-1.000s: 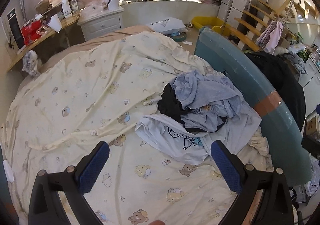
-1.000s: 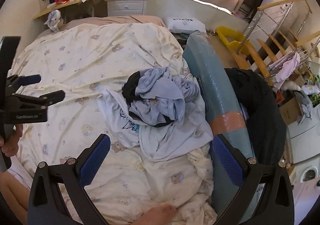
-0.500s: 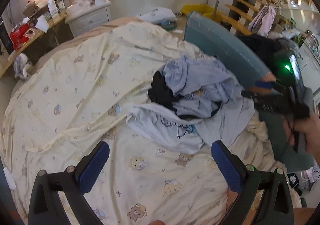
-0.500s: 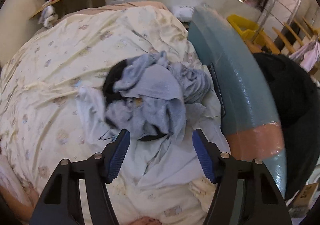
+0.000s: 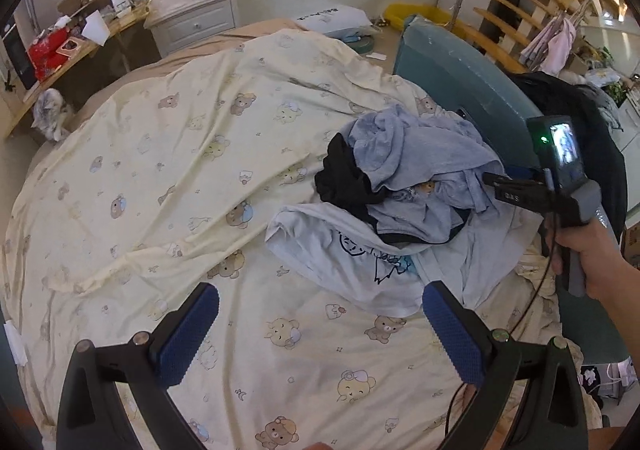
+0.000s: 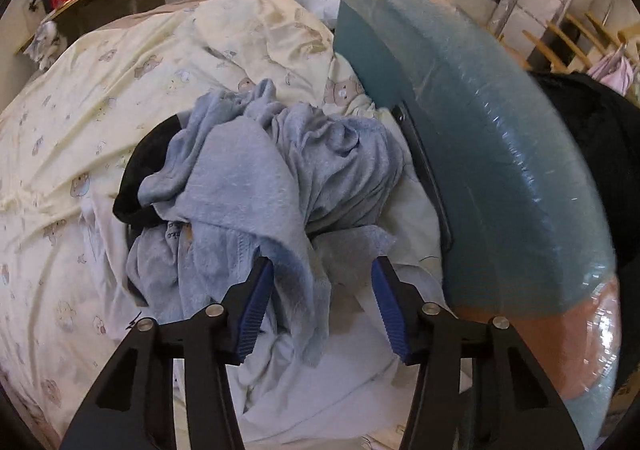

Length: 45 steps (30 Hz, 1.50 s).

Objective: Fold clothes
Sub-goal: 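Move the right gripper into the pile and close on the blue-grey shirt, then lift the blue-grey shirt high off the pile with the right gripper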

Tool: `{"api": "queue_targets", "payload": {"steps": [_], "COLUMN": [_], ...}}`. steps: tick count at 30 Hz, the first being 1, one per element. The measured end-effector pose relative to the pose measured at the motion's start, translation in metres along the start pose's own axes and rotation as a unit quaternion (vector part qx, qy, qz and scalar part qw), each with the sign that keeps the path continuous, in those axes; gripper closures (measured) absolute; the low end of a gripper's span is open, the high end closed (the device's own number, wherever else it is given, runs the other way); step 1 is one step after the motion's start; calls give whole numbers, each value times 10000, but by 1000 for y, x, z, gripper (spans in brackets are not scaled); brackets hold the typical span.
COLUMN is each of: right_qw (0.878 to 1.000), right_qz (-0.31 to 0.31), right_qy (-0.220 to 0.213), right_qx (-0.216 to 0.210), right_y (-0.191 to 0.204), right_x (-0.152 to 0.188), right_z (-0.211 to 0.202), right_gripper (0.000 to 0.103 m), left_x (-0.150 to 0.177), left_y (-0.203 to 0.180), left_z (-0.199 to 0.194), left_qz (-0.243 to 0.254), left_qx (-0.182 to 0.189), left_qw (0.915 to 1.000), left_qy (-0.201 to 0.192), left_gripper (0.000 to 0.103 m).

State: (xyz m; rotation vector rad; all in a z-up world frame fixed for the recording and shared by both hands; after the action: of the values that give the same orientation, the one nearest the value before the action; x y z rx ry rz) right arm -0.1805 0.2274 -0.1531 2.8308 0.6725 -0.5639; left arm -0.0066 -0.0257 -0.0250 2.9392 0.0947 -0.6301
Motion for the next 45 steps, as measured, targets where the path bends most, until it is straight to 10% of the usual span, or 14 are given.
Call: {"api": "queue_targets", "payload": {"steps": [6, 9, 26, 45], "right_qw": [9991, 9990, 9941, 9760], "right_qz": [152, 87, -376, -1635], "right_qy": [126, 192, -817, -1397], "right_qx": [-365, -401, -602, -354], "right_y": [-2, 2, 33, 140], "right_x": [3, 7, -34, -81], "right_z": [16, 21, -105, -282], "right_gripper": [71, 100, 101, 102], "left_x": [5, 7, 0, -26], "left_y": [-5, -6, 7, 15], "left_z": [12, 14, 11, -58], "left_qz": [266, 304, 318, -15], "left_qx": [-327, -313, -612, 379], "left_qw": [9991, 9990, 9975, 9923], "left_qy": [8, 50, -134, -1179], "left_gripper": [1, 1, 1, 1]}}
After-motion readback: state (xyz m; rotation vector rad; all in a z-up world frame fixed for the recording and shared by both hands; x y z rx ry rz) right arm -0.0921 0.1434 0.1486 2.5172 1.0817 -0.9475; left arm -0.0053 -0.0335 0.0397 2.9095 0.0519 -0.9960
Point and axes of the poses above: each gripper's, at about its wrist camera, not at the fingertips, and z roughly the way its jaws point, y to its left, x to its underside, the point moved 4 cm from there along z, roughly the way its jaws point, and after that the axes turned 10 degrees about -x, right-handed, at the moved point
